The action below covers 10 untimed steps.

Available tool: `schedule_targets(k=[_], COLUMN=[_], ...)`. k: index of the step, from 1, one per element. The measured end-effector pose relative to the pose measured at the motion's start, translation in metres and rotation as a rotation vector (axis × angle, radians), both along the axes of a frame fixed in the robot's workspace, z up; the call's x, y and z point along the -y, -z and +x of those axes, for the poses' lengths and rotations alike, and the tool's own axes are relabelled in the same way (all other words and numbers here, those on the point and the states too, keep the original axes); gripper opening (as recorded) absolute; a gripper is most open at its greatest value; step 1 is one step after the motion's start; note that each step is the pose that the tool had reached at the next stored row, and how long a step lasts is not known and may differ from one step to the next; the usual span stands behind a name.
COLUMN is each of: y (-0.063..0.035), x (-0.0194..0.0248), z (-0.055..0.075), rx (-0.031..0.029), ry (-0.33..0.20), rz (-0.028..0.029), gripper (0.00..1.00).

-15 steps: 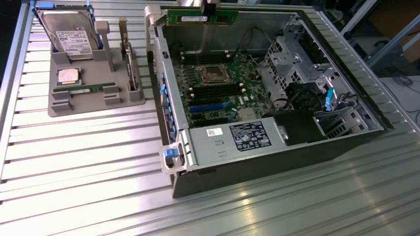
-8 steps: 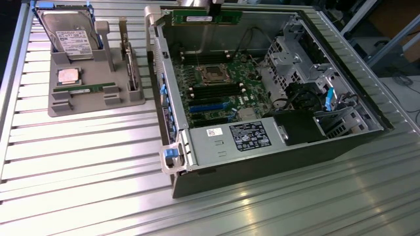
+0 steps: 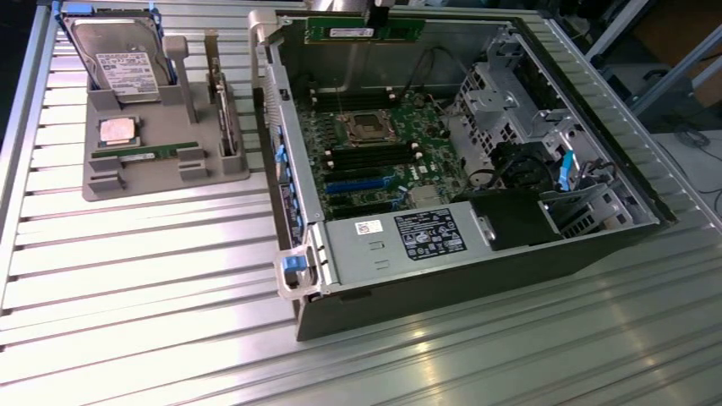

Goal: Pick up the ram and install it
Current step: 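Pick up the ram and move it above insertion slot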

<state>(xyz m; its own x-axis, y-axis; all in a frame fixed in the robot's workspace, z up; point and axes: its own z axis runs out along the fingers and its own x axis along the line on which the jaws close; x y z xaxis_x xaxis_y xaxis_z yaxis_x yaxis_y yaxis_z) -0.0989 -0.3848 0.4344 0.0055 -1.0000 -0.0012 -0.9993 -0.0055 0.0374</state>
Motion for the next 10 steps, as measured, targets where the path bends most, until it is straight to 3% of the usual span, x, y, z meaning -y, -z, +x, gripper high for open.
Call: schedule_targets(k=[10], y=[0.0000], x=[0.0000], z=[0.019], rx=[0.0000], ry=[0.000], rz=[0.0000], gripper=[0.12])
